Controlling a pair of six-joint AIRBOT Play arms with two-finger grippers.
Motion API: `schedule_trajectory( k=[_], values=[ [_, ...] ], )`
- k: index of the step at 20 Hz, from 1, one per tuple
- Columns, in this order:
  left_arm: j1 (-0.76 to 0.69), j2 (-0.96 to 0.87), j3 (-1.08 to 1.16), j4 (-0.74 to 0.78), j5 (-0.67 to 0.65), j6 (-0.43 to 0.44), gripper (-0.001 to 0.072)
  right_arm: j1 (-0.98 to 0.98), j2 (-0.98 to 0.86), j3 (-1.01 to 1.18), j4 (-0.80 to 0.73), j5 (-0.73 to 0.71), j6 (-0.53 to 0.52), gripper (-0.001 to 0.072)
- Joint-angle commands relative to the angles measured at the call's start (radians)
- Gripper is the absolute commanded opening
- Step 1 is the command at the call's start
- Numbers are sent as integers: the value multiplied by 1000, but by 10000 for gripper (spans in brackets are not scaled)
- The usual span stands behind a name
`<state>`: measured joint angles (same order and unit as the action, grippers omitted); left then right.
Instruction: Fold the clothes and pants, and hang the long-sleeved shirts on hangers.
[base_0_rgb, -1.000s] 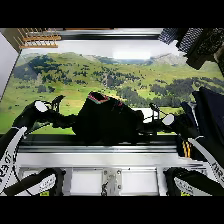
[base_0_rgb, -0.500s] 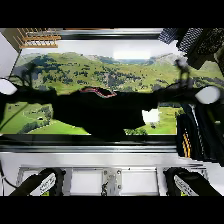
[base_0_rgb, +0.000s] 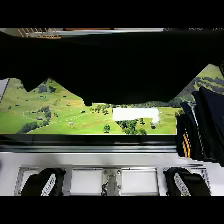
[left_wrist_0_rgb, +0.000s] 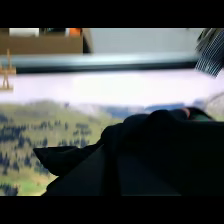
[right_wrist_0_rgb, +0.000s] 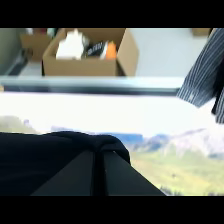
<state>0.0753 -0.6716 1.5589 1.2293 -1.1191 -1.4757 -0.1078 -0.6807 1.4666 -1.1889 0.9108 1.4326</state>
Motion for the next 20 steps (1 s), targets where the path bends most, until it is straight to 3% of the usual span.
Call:
schedule_trajectory(
  k=[1, 7, 10, 13, 15, 17, 20],
  values=[
    [-61, 120, 23, 1, 58, -40, 7, -7, 80, 18, -24, -42, 21, 14],
    [-117, 187, -2, 1, 68, -125, 7, -7, 126, 18, -32, -12, 23, 14],
    [-120, 121, -3, 11, -64, -184, 7, -7, 78, 17, -77, 88, 134, 14],
    [-120, -51, -3, 10, -283, -204, 7, -4, -80, 16, -80, 217, 180, 14],
    [-120, -214, -3, 11, -328, -199, 7, -2, -225, 16, -80, 259, 179, 14],
    [-120, -408, -3, 10, -290, -149, 7, 5, -397, 16, -84, 259, 155, 14],
    [-113, -710, 14, 10, -98, -110, 7, 5, -639, 16, -82, 135, 112, 15]
  ],
)
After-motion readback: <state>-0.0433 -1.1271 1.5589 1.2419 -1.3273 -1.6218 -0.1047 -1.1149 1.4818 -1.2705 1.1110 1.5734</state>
